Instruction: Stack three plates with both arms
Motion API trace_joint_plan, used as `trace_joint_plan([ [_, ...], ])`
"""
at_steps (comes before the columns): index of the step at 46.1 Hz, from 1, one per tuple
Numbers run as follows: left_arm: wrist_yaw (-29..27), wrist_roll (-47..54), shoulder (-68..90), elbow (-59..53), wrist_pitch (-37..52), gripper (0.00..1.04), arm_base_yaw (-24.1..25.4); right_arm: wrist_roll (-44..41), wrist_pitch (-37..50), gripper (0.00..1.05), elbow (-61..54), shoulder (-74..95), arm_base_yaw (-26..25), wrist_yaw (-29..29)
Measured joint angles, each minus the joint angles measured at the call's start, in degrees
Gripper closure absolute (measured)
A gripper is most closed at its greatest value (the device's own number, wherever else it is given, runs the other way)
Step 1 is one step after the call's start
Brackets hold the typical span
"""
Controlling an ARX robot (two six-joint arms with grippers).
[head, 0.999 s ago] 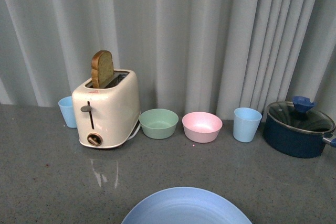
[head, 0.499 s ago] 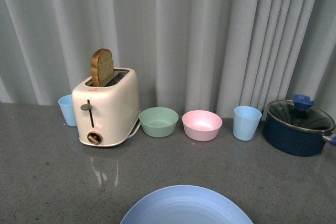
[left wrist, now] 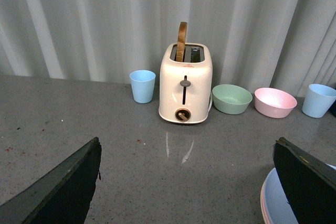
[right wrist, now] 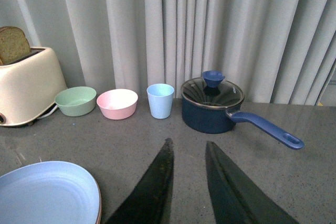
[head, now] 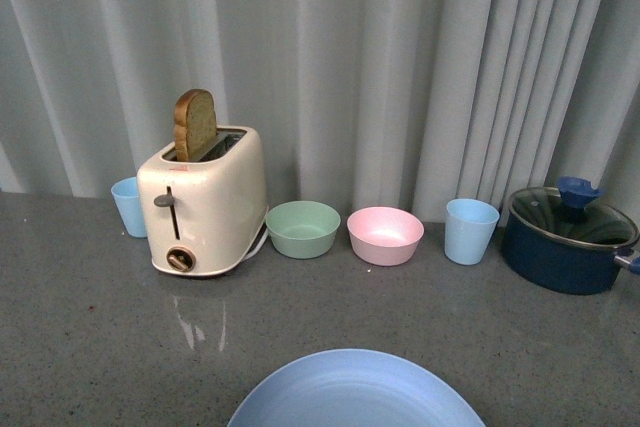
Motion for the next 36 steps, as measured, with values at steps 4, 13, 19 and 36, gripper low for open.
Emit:
trace_joint_plan([
  [4, 0.0, 0.0, 0.0, 0.0, 0.0, 0.07, 0.0, 0.0, -0.02, 0.66, 0.0, 0.0, 0.0, 0.02],
  [13, 0.0, -0.02, 0.0, 0.0, 0.0, 0.07, 0.0, 0.0, -0.04, 0.29, 0.0, 0.0, 0.0, 0.02],
  [19, 0.0, 0.0, 0.0, 0.0, 0.0, 0.07, 0.0, 0.07, -0.04, 0.06, 0.0, 0.0, 0.0, 0.02],
  [36, 0.0, 0.0, 0.0, 0.0, 0.0, 0.07, 0.0, 0.02, -0.04, 0.07, 0.0, 0.0, 0.0, 0.0],
])
